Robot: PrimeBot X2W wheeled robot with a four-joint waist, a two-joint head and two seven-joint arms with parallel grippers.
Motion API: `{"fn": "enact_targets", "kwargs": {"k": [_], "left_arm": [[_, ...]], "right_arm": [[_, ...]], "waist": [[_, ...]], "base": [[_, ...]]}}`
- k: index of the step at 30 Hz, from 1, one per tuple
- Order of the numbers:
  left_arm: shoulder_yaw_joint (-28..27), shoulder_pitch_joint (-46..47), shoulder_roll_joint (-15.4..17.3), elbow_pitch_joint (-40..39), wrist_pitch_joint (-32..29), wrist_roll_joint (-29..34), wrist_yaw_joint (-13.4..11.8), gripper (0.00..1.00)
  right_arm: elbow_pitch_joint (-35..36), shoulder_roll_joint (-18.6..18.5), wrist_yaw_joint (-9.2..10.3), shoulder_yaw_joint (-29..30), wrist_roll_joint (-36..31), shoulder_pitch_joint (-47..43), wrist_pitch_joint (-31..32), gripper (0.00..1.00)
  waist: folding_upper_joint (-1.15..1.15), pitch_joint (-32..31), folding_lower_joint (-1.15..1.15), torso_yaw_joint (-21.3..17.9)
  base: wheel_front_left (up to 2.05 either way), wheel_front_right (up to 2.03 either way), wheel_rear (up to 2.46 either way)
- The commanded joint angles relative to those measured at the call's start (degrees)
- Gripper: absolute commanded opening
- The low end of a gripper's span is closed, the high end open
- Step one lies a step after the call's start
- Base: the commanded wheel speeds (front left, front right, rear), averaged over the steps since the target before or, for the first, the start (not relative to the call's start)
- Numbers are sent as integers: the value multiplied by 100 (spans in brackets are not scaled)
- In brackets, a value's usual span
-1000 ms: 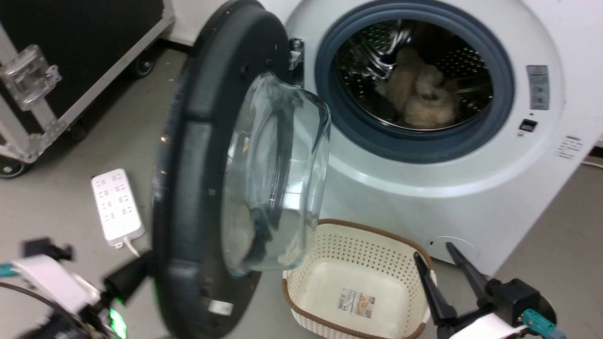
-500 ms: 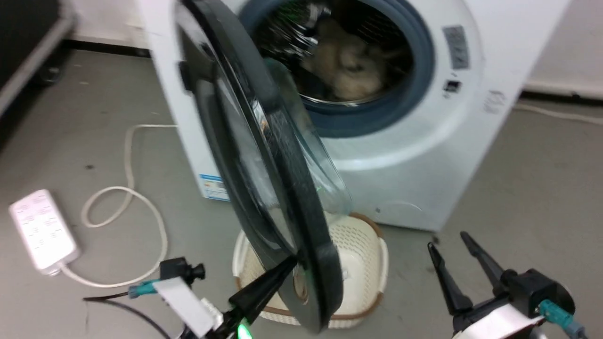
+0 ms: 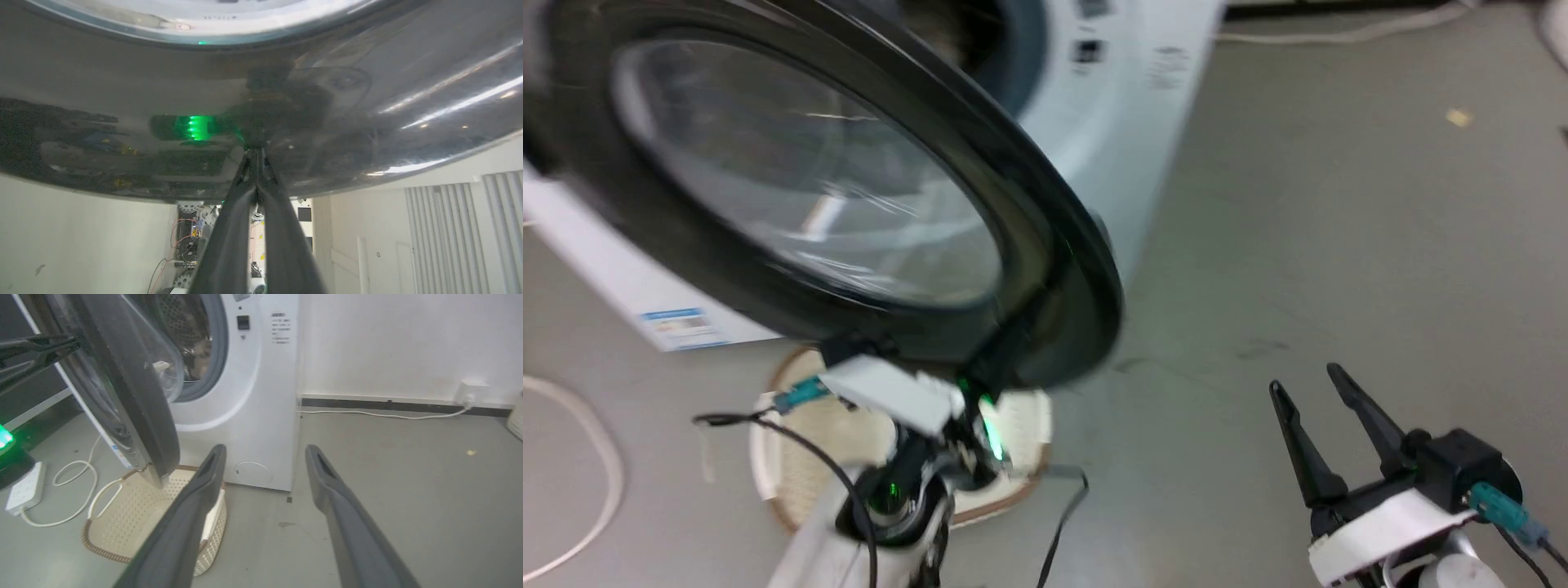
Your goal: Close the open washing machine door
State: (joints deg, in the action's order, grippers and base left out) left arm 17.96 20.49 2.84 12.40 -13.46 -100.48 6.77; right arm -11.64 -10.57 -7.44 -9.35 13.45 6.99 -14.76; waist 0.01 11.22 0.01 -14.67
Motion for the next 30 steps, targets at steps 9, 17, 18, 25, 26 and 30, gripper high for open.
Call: {"fn": "enact_targets", "kwargs": {"k": [9, 17, 18, 25, 26, 30], "left_arm": [[-180, 1357, 4, 1100, 1478, 233, 68, 0], [-203, 1333, 7, 944, 1665, 395, 70, 0], [-192, 1231, 20, 886, 1670, 471, 70, 0], [399, -168, 617, -269, 2089, 1738, 71, 100], [485, -333, 751, -402, 2246, 1946, 71, 100], [615, -879, 1164, -750, 2753, 2768, 71, 100]], "right_arm": [[-69, 114, -5, -29, 93, 133, -23, 100], [-53, 133, -5, -16, 43, 99, -23, 100], [-53, 120, -5, -19, 31, 82, -23, 100], [34, -4, -5, 72, -92, -240, -23, 100], [52, -18, -5, 72, -108, -285, -23, 100], [146, -66, -5, 163, -160, -488, -24, 100]], "waist": [[-1, 482, -1, -1063], [-1, 266, -1, -849], [-1, 210, -1, -790], [-1, -450, -1, 45], [-1, -516, -1, 136], [-1, -774, -1, 579]], "base": [[0, 0, 0], [0, 0, 0], [0, 0, 0], [0, 0, 0], [0, 0, 0], [0, 0, 0]]}}
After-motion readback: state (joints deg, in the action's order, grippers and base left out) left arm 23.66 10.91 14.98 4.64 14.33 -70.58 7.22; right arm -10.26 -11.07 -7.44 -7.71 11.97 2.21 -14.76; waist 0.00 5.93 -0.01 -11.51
